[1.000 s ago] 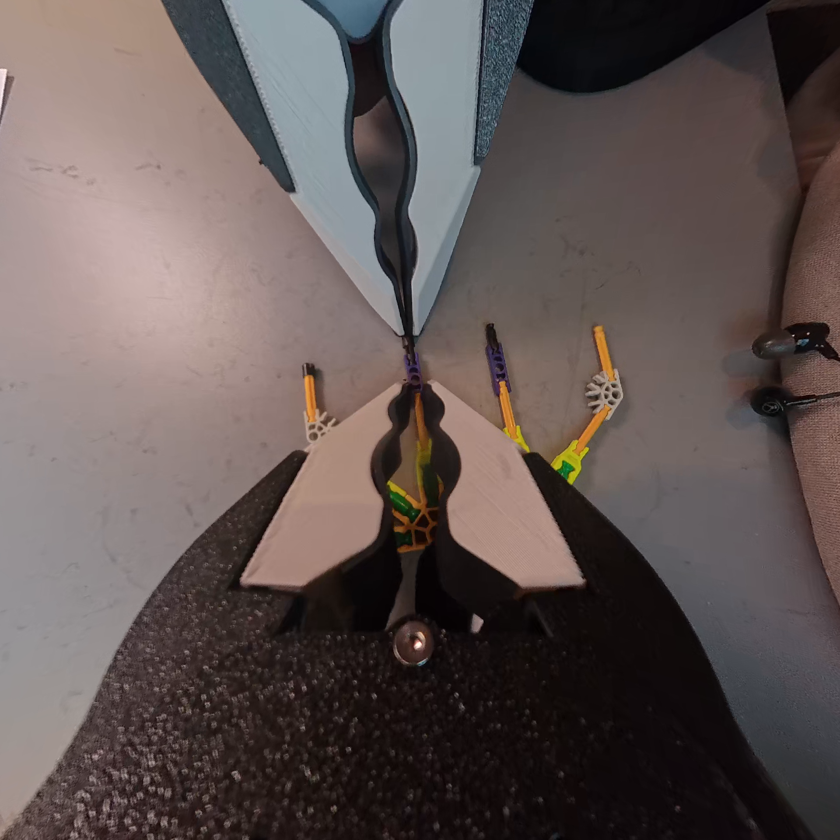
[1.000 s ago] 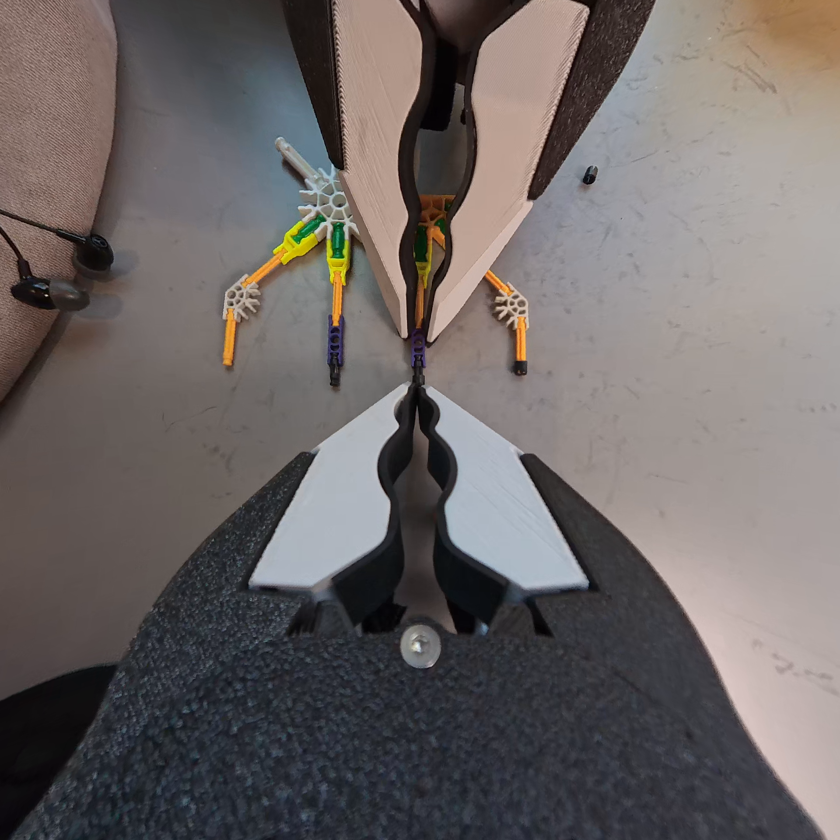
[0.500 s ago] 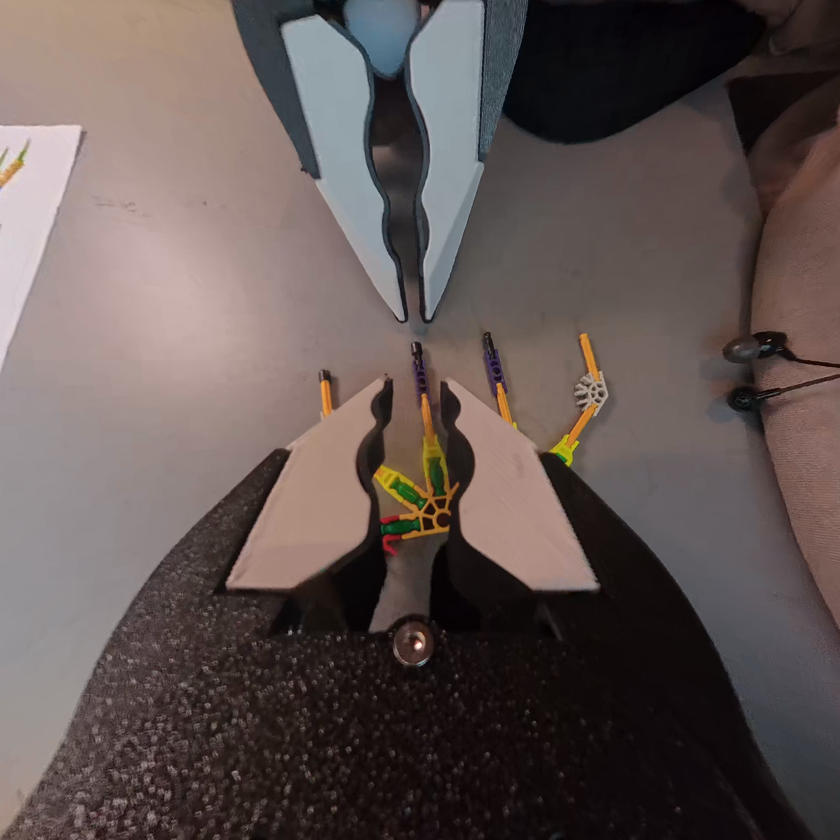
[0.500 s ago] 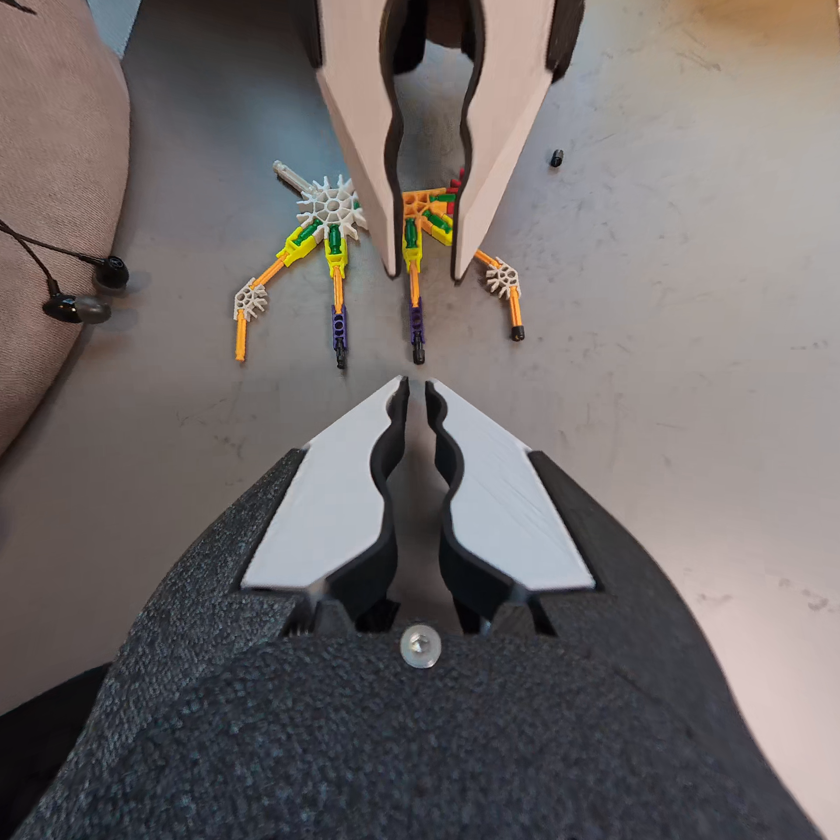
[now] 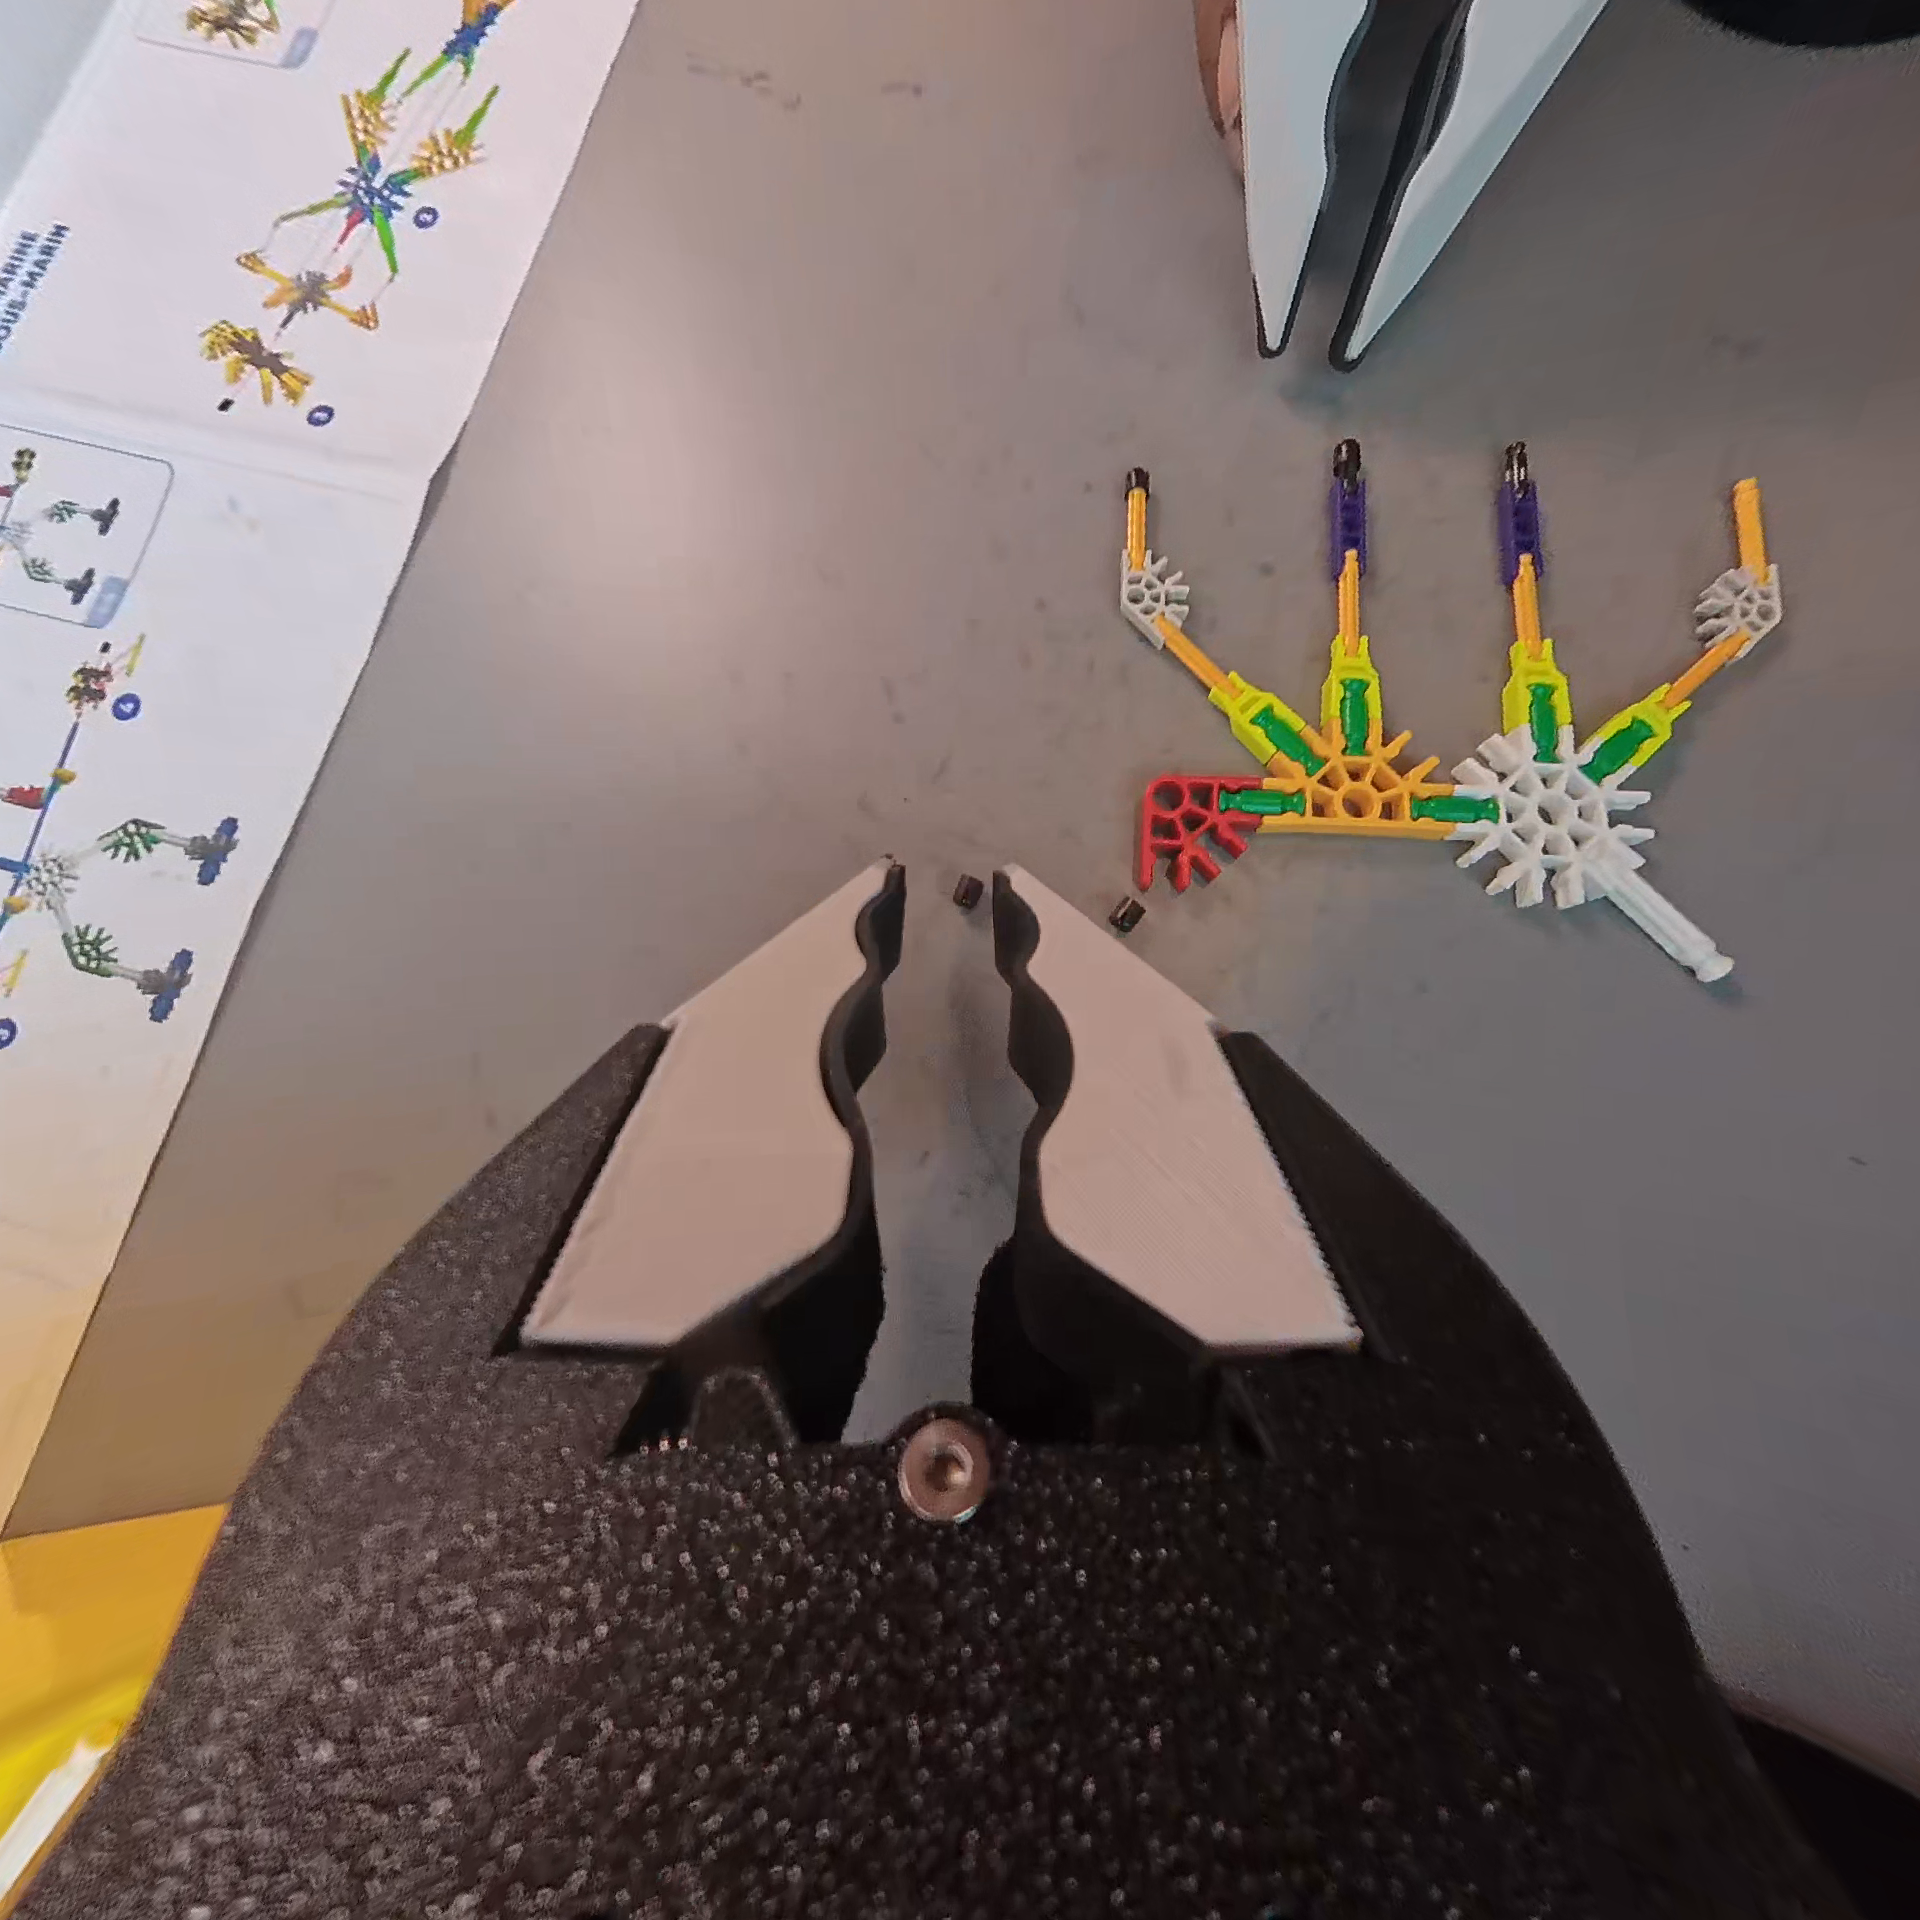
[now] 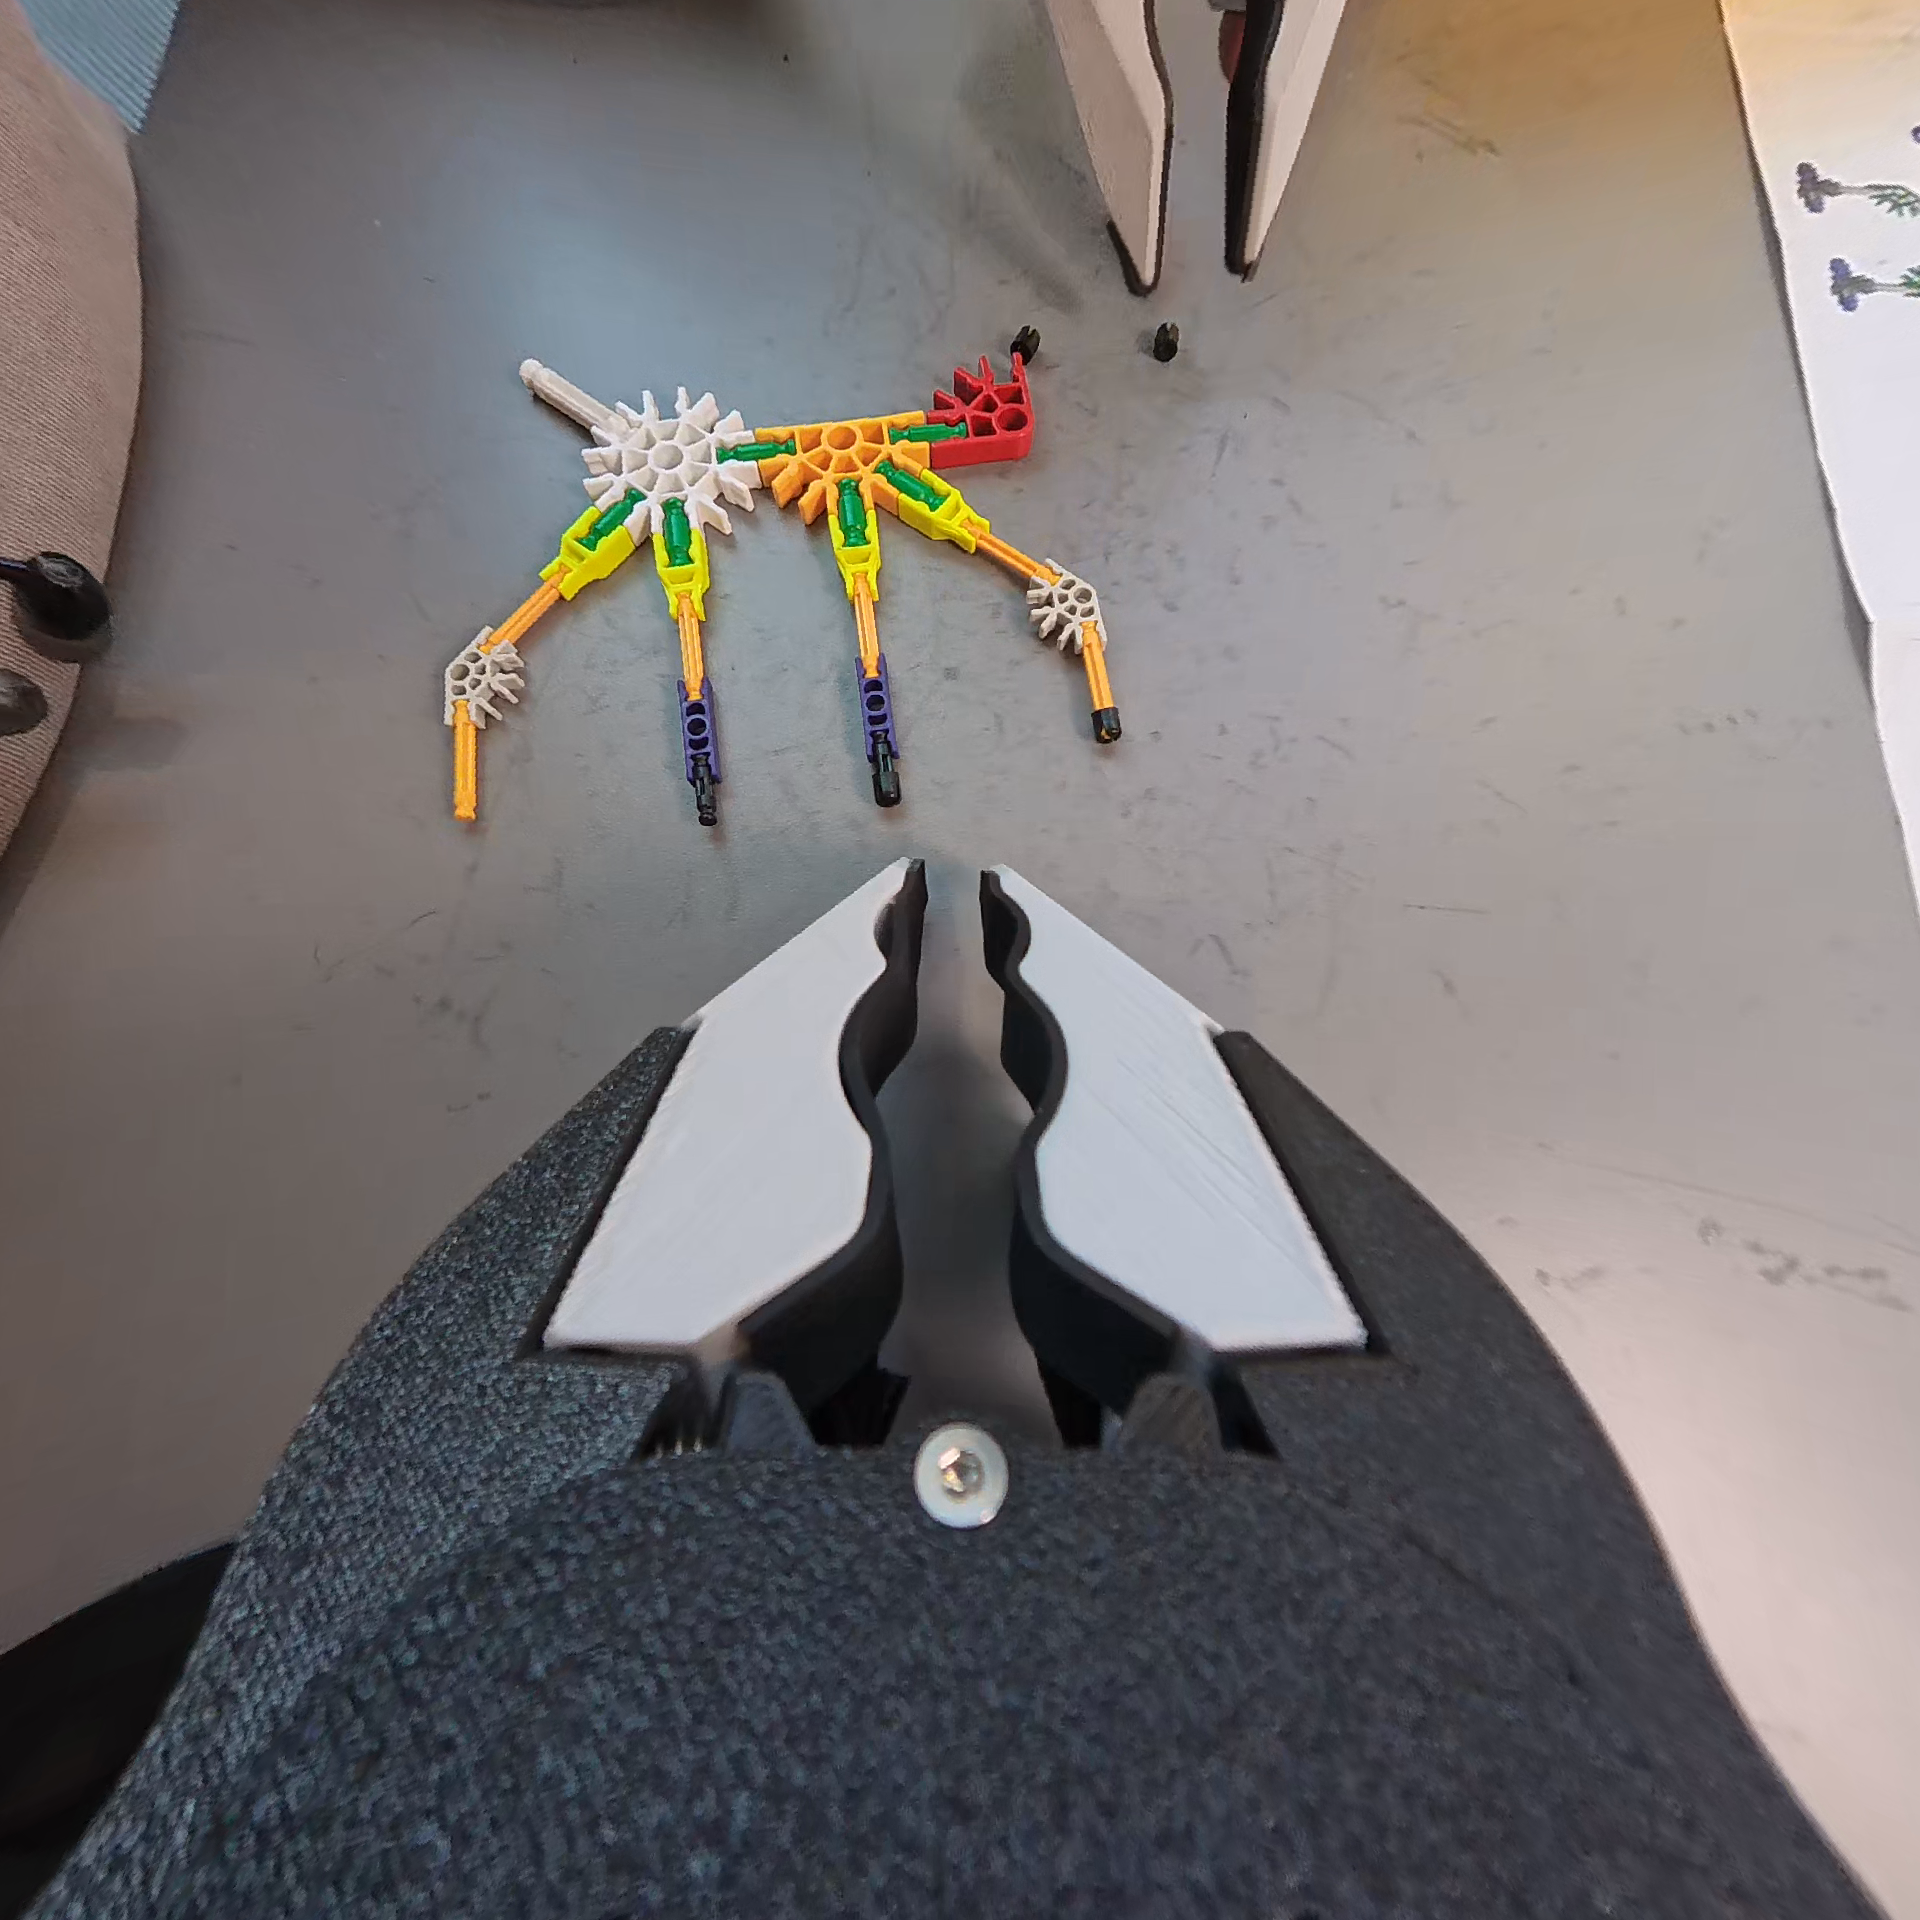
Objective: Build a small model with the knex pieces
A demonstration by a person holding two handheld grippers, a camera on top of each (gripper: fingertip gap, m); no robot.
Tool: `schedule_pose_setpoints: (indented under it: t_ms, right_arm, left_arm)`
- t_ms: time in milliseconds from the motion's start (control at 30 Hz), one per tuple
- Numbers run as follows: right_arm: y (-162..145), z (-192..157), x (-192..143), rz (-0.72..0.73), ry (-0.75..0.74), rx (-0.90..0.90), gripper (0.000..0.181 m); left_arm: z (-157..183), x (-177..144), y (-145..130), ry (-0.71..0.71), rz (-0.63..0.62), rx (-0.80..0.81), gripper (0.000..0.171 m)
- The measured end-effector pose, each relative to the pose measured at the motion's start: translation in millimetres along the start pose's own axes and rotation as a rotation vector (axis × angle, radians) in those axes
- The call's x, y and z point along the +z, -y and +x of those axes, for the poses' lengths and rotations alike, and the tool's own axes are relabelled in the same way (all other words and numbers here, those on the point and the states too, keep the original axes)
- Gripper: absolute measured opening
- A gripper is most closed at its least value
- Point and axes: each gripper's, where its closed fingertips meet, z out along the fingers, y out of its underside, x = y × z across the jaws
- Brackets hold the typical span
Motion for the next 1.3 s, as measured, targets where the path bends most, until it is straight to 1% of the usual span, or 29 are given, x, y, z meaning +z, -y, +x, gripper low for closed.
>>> schedule_pose_setpoints:
  t_ms: [100,200,333,400,533,600,633,733,800,867,933,1000,1167,1300]
  right_arm:
    - [0,0,0,-0.003,-0.008,-0.005,0.009]
    - [-1,0,0,-0.004,-0.015,-0.008,0.009]
    - [0,0,0,-0.003,-0.016,-0.008,0.010]
    - [0,2,0,0.002,-0.023,-0.007,0.010]
    - [5,3,-5,0.035,-0.027,0.003,0.011]
    - [6,7,-8,0.037,-0.038,0.013,0.012]
    - [3,9,-8,0.018,-0.044,0.018,0.013]
    - [-16,14,-11,-0.076,-0.065,0.032,0.016]
    - [-19,17,-16,-0.079,-0.078,0.044,0.016]
    - [-24,18,-19,-0.094,-0.089,0.053,0.016]
    - [-25,18,-20,-0.088,-0.090,0.057,0.016]
    - [-25,18,-20,-0.088,-0.091,0.052,0.015]
    - [-20,14,-15,-0.075,-0.081,0.036,0.015]
    - [-18,14,-13,-0.072,-0.085,0.034,0.015]
  left_arm:
    - [3,8,-6,-0.010,-0.029,0.012,0.014]
    - [2,13,-7,-0.007,-0.034,0.014,0.005]
    - [2,14,-4,0.002,-0.032,0.029,0.004]
    - [6,13,9,-0.009,0.031,0.024,0.004]
    - [25,12,54,-0.050,0.235,0.025,0.004]
    - [41,23,71,-0.073,0.278,0.042,0.004]
    - [48,33,78,-0.074,0.273,0.060,0.004]
    - [61,69,93,-0.064,0.177,0.122,0.005]
    - [63,86,103,-0.037,0.138,0.158,0.005]
    - [64,97,107,-0.028,0.115,0.175,0.005]
    - [68,102,106,-0.036,0.096,0.194,0.005]
    - [64,103,103,-0.009,0.084,0.203,0.005]
    - [56,93,105,0.017,0.112,0.182,0.007]
    - [50,89,99,0.031,0.101,0.178,0.007]
